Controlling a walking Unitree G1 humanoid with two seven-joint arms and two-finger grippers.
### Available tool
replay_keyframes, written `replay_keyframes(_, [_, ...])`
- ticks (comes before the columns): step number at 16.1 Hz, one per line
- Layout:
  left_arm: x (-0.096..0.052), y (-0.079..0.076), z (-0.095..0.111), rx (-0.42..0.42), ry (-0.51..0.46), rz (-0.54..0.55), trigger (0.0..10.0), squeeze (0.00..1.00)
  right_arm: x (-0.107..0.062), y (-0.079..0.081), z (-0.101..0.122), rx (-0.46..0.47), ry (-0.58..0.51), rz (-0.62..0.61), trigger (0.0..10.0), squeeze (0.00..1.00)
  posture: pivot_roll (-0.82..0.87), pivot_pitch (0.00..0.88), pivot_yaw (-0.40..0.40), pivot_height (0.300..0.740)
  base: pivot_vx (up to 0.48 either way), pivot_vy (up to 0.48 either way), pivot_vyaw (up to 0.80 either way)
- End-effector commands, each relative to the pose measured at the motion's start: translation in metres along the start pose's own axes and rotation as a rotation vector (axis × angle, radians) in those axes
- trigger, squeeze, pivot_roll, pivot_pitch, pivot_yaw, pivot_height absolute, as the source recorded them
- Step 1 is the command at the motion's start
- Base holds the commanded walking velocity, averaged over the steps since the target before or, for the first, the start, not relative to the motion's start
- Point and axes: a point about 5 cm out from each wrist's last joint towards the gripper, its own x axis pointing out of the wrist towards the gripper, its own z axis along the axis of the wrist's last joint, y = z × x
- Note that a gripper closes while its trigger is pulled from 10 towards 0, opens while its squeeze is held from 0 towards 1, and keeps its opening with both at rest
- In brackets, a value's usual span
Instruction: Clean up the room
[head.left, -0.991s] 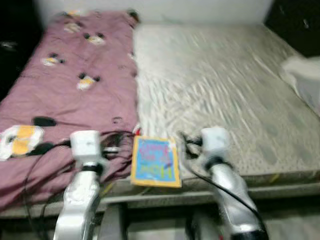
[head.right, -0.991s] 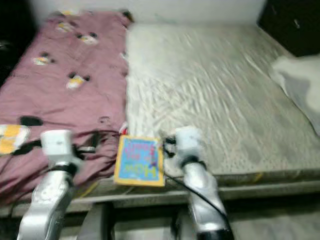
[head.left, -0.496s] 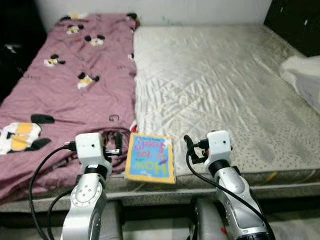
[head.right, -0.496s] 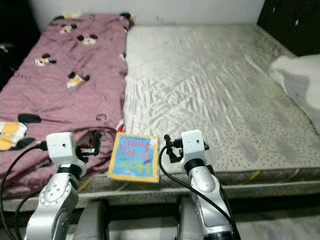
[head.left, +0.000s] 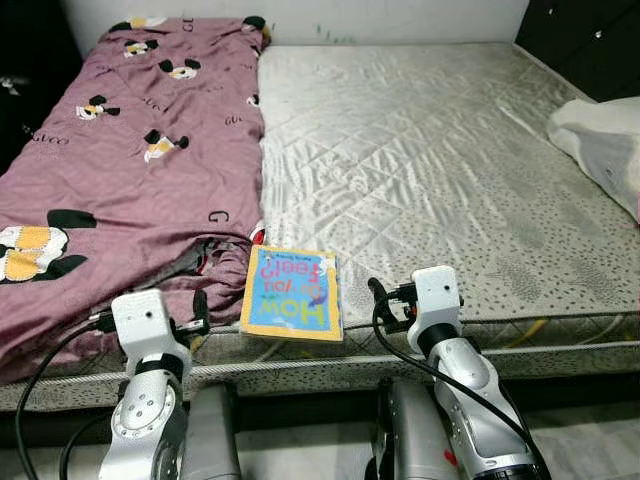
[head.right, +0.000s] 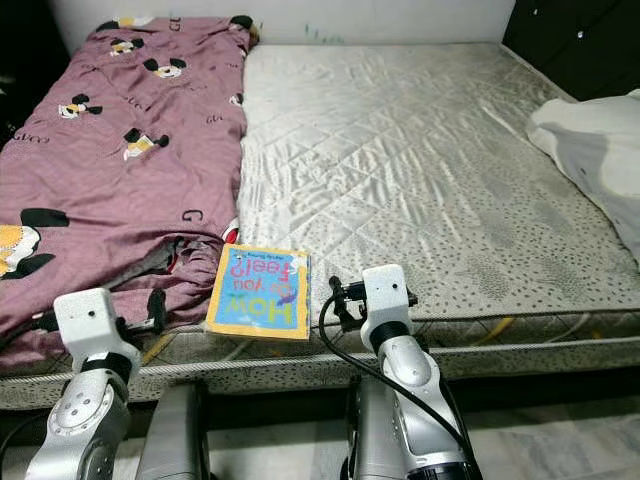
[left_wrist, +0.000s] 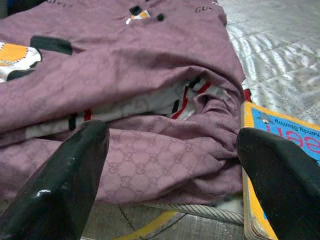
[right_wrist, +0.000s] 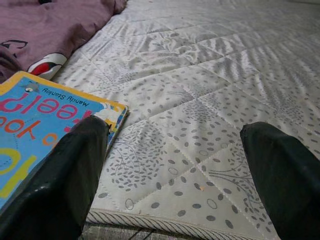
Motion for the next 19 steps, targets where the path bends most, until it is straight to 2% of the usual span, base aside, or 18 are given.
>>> replay_keyframes(1, [0.001,0.004,0.002,0.01,-0.002,0.008,10.0,0.0,0.001,-0.001,0.002,0.006,0.0,0.001,10.0,0.0,0.05,0.101,-0.011,0.515,0.0,0.0,0.0])
replay_keyframes(5, [0.01,0.008,-0.003,-0.006,0.069,-0.05,10.0,0.0,-0.003,-0.007,0.009,0.013,-0.008,-0.005,10.0,0.0,0.04,0.122,-0.028,0.515,0.0,0.0,0.0])
replay_keyframes(7, [0.016,0.01,-0.009,-0.018,0.132,-0.064,10.0,0.0,-0.018,-0.016,0.013,0.009,-0.006,0.0,10.0,0.0,0.01,0.137,-0.04,0.515,0.0,0.0,0.0])
replay_keyframes(9, [0.019,0.009,-0.012,-0.034,0.156,-0.081,10.0,0.0,-0.033,-0.026,0.006,-0.029,0.026,-0.005,10.0,0.0,-0.02,0.149,-0.05,0.515,0.0,0.0,0.0])
replay_keyframes(12, [0.024,-0.002,-0.023,-0.051,0.238,-0.15,10.0,0.0,-0.05,-0.042,0.003,-0.056,0.068,-0.037,10.0,0.0,-0.05,0.164,-0.07,0.515,0.0,0.0,0.0])
replay_keyframes(14, [0.026,-0.007,-0.026,-0.041,0.256,-0.171,10.0,0.0,-0.054,-0.044,0.005,-0.061,0.074,-0.035,10.0,0.0,-0.07,0.165,-0.08,0.515,0.0,0.0,0.0])
replay_keyframes(16, [0.038,-0.018,-0.023,-0.049,0.245,-0.22,10.0,0.0,-0.055,-0.048,0.011,-0.081,0.076,-0.033,10.0,0.0,-0.09,0.165,-0.09,0.515,0.0,0.0,0.0])
replay_keyframes(19, [0.046,-0.023,-0.03,-0.025,0.279,-0.249,10.0,0.0,-0.053,-0.049,0.014,-0.09,0.073,-0.032,10.0,0.0,-0.1,0.162,-0.101,0.515,0.0,0.0,0.0])
